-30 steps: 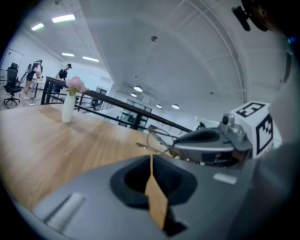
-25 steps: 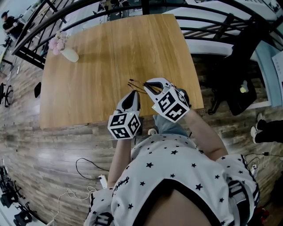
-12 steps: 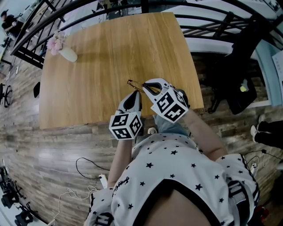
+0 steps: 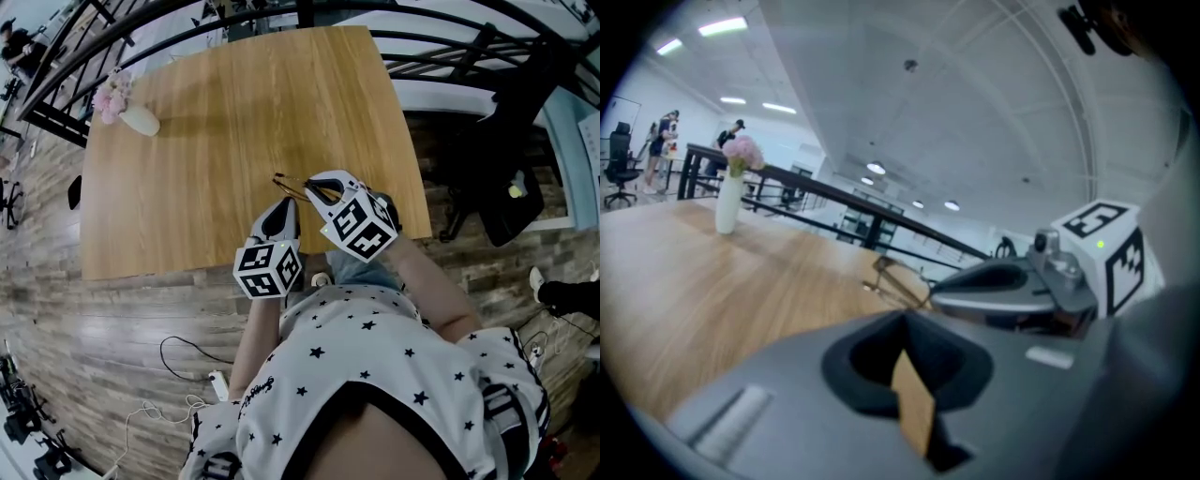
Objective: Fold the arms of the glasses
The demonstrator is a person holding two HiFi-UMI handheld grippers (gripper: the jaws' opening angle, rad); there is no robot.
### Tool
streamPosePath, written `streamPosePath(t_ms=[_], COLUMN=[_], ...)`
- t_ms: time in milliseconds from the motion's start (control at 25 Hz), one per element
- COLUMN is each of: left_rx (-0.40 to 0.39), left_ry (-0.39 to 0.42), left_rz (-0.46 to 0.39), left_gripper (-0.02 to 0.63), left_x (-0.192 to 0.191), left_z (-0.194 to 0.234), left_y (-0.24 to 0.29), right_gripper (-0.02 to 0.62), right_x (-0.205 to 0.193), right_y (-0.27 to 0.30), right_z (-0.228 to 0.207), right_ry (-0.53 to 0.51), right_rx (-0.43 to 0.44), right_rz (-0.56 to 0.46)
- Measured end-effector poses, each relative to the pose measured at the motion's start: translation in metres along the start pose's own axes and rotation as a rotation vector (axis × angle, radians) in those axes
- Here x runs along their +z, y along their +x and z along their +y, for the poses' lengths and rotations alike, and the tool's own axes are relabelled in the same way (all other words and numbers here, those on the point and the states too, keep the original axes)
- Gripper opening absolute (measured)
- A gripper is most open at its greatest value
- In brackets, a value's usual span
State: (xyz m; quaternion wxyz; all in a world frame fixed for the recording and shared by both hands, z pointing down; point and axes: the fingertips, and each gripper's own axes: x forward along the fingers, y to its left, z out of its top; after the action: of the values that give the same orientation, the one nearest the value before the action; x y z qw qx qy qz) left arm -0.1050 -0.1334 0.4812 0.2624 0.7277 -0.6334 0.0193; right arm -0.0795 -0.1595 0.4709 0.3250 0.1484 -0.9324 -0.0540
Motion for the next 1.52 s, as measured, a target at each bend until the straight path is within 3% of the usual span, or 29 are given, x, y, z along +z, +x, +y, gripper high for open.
streamPosePath(t_ms=[440, 840, 1520], left_rx=[0.015, 0.045, 0.069], left_ry=[-0.034, -0.062, -0.085], left_rz=[0.036, 0.043, 0.075], left_gripper=[0.008, 0.008, 0.006], left_x=[-0.005, -0.007, -0.009], left_z=[0.014, 0.028, 0.044], left_y=[0.024, 0.044, 0.063], right_gripper=[0.032, 0.032, 0.032], right_x=[-0.039, -0.084, -0.113], right_y=[0.029, 0.064, 0.092], right_z=[-0.035, -0.053, -0.077], right_ry=[0.000, -0.064, -0.125], right_rx=[0.005, 0.005, -0.034], right_rz=[0.089, 0.183, 0.249])
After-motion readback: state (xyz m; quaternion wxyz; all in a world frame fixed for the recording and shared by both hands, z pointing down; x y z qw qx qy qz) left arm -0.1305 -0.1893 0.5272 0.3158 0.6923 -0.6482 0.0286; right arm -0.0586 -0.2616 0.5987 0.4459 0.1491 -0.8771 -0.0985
